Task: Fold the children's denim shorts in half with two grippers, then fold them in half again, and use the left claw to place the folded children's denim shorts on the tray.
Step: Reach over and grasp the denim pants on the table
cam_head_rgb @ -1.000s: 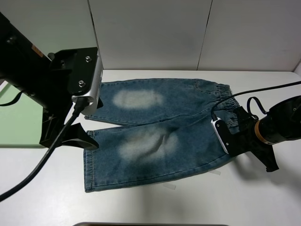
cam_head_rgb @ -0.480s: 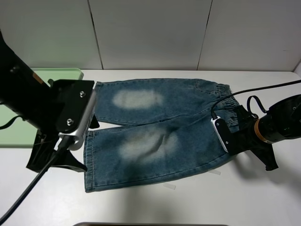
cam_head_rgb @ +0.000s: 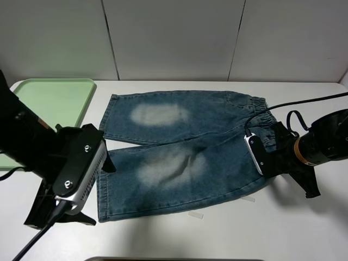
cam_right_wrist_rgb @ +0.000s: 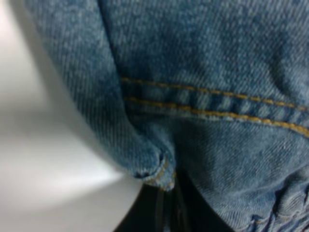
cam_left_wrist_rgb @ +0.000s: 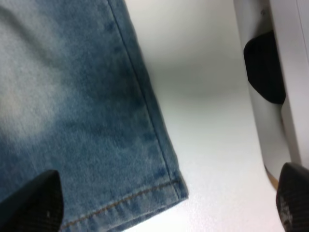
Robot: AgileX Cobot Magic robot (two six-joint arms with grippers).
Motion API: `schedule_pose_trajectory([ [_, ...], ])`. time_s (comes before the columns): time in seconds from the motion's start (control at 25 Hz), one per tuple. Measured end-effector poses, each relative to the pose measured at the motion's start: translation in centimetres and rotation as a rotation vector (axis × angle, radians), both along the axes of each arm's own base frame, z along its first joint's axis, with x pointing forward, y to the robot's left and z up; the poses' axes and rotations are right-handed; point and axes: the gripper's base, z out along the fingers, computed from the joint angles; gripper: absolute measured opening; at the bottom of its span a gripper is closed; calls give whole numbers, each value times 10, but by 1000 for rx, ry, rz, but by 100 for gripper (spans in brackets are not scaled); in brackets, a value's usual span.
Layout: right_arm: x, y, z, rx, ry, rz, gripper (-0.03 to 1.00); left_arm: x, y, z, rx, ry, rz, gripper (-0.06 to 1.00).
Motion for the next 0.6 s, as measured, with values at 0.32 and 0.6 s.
schedule_pose_trajectory([
  [0.32,0,0,0,5,1,-21,-3,-9,11,-19,35,-47,3,87],
  [0.6,0,0,0,10,2,-30,-3,-27,-11,-21,4,-50,-81,87],
])
